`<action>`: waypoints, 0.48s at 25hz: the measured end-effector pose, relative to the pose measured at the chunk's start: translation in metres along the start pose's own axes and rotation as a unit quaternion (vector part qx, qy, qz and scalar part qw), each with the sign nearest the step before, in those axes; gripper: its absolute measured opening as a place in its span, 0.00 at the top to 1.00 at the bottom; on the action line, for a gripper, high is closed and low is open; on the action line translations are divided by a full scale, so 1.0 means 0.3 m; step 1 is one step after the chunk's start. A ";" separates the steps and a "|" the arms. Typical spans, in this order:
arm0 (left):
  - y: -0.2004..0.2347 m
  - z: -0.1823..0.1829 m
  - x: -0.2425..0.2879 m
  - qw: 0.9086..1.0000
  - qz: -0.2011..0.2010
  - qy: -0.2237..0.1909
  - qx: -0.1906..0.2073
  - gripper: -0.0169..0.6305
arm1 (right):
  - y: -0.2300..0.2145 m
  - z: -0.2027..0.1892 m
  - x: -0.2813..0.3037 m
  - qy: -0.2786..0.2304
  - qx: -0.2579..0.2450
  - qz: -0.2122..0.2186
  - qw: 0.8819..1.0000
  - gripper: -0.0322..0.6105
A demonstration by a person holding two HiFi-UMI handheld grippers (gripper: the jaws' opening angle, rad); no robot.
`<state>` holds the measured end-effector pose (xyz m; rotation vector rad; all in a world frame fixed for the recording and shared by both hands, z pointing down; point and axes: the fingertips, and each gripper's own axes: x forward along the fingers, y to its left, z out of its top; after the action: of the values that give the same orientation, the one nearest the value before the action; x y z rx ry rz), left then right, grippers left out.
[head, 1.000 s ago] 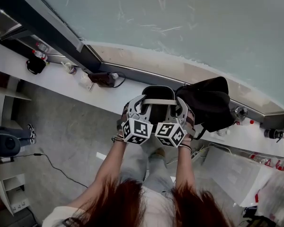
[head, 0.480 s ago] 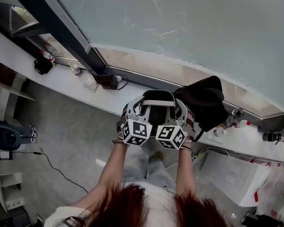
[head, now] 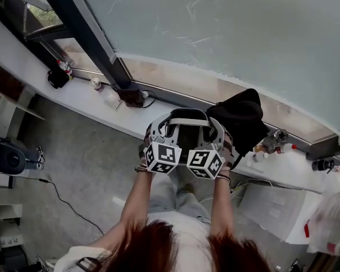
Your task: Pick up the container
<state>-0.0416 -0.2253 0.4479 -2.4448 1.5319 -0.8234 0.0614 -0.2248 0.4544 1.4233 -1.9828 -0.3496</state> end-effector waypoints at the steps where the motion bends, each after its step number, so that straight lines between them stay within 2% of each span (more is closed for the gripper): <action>1: -0.002 0.011 -0.017 1.000 0.003 -0.002 0.002 0.82 | -0.003 0.007 -0.020 -0.003 0.001 -0.001 1.000 0.79; 12: -0.054 0.134 -0.180 0.999 0.030 -0.038 0.002 0.82 | -0.062 0.051 -0.232 -0.040 -0.006 -0.020 0.999 0.80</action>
<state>-0.0260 -0.1775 0.4003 -2.3860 1.5652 -0.7137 0.0781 -0.1706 0.4075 1.4633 -2.0140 -0.4409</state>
